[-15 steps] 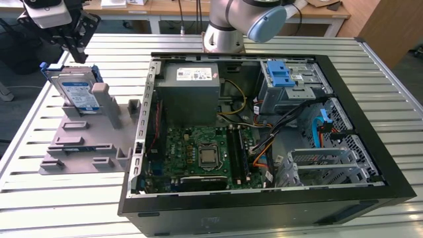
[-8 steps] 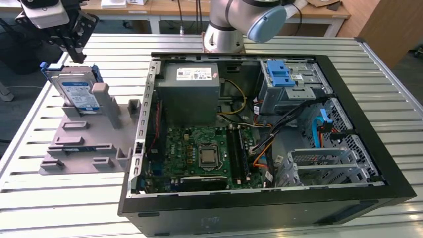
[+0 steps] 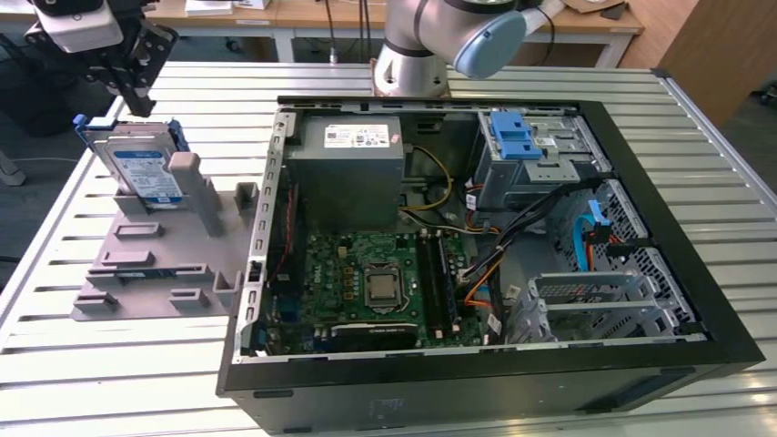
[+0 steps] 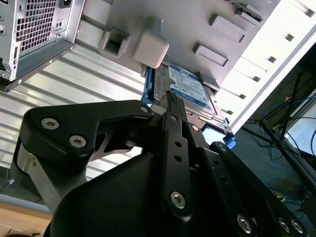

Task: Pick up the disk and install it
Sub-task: 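Reach for the disk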

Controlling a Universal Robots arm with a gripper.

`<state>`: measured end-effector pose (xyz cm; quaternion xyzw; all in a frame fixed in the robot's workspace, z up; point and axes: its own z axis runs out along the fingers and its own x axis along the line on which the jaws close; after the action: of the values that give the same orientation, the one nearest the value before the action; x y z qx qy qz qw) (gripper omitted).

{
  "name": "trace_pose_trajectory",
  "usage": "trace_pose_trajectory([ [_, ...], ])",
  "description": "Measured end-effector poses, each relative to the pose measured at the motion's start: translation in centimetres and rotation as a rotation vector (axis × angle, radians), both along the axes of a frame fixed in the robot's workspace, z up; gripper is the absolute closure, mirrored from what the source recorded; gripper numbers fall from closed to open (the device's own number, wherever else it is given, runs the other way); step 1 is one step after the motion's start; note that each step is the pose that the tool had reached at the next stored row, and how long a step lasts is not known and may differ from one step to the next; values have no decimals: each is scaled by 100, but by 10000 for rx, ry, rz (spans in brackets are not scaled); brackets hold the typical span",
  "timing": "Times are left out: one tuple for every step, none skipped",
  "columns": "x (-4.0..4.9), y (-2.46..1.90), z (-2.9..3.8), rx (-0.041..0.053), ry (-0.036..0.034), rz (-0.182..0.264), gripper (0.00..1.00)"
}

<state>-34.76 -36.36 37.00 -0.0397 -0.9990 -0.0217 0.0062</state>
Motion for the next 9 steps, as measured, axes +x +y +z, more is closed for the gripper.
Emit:
trace_pose_trajectory([
  [-5,0,0,0,1,0,89],
  [-9,0,0,0,0,0,89],
  [-13,0,-1,1,0,0,89],
  [-17,0,-1,0,0,0,89],
  [-22,0,-2,0,0,0,89],
  [-29,0,-2,0,0,-1,89],
  [-37,0,-3,0,0,-1,89],
  [-49,0,-3,0,0,0,89],
  [-67,1,-4,0,1,0,89],
])
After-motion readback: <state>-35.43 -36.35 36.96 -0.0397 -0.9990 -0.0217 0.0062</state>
